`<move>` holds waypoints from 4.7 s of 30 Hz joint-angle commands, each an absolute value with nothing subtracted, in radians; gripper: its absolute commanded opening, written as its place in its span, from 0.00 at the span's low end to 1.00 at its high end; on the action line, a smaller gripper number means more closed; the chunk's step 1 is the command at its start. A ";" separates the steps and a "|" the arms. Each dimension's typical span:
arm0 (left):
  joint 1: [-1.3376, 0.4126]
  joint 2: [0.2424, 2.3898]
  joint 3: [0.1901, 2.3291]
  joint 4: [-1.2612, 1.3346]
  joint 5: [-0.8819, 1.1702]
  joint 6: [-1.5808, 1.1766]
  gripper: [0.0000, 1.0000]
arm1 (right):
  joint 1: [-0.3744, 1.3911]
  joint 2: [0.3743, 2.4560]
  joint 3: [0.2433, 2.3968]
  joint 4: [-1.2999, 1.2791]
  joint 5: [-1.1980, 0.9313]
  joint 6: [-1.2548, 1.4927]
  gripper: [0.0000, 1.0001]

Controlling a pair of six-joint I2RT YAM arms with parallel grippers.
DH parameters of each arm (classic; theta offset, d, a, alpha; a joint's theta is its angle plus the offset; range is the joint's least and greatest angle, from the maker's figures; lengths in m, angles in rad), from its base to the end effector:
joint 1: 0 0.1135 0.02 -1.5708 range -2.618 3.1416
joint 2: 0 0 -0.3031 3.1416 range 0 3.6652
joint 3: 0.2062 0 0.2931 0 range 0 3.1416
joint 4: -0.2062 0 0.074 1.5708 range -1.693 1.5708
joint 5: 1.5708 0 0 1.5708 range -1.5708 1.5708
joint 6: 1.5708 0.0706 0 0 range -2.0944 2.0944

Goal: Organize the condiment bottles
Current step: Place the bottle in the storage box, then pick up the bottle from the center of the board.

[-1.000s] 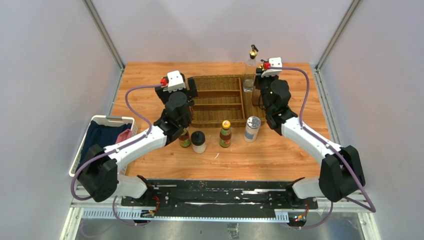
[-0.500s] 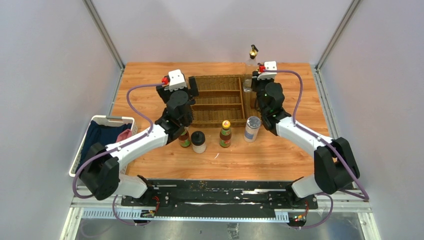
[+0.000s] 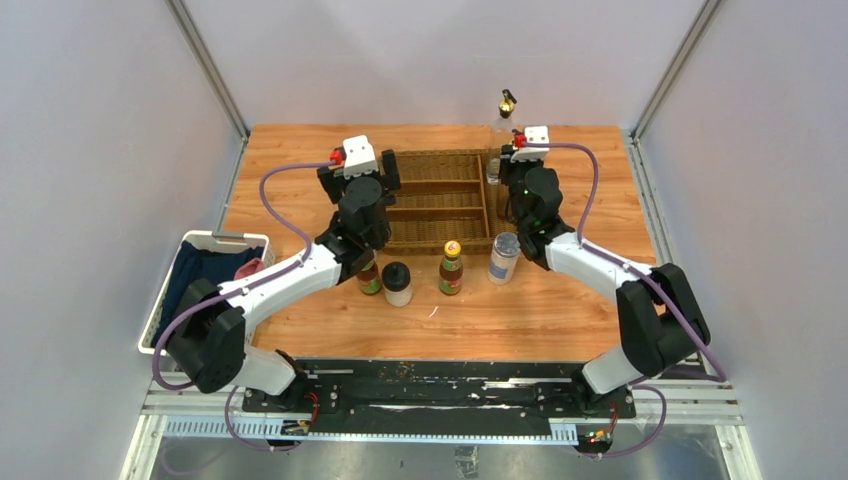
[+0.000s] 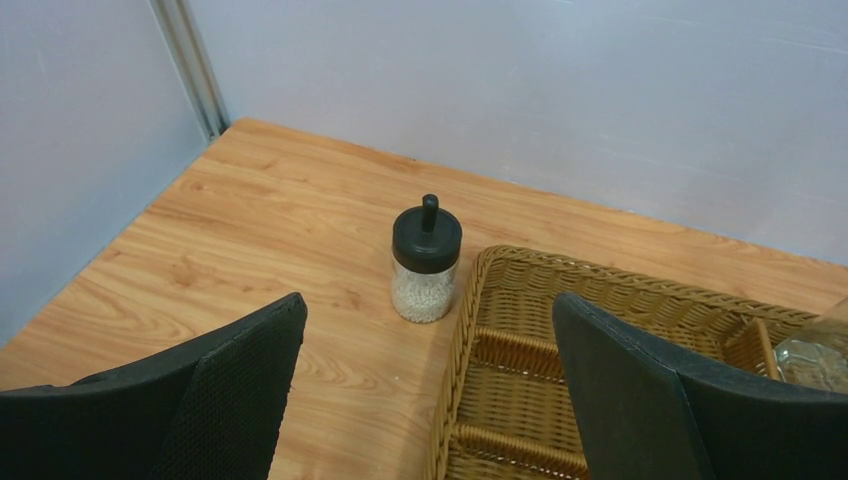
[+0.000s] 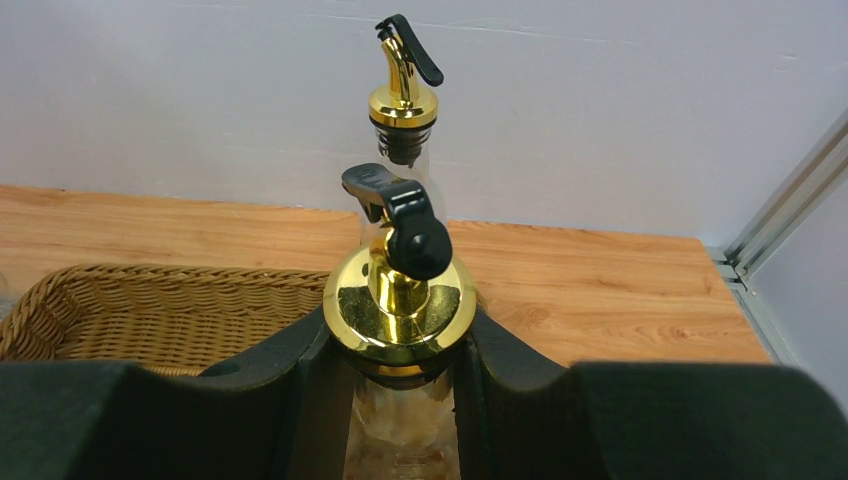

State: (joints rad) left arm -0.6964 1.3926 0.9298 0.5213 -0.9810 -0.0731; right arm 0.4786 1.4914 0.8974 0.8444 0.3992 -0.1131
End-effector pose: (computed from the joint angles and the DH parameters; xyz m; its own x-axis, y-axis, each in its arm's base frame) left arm 0.3160 -0.1877 0.3440 0.0652 -0.1074 -0.9921 -0.2756 0.9536 -0.1214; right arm 0.3695 0.1608 0.3393 0.2287 0.0015 -0.9735 -0.0647 0.9978 -0.0136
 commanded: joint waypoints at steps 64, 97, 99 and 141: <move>-0.704 1.470 0.974 0.533 -1.031 -0.045 1.00 | 0.483 1.599 0.871 1.027 0.431 -0.067 0.51; -0.706 1.438 1.015 0.526 -0.905 0.029 1.00 | 0.483 1.526 0.959 0.938 0.378 -0.110 0.78; -0.711 1.430 1.022 0.521 -0.878 0.044 1.00 | 0.483 1.508 0.965 0.932 0.380 -0.117 0.79; -0.873 1.781 1.778 -0.629 0.113 0.351 1.00 | 0.456 1.086 1.063 0.324 0.861 -0.079 0.86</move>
State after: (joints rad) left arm -0.8482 1.7645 1.7061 -0.5220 0.0864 0.3004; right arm 0.4759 1.1160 1.0237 0.3996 0.7177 -0.1013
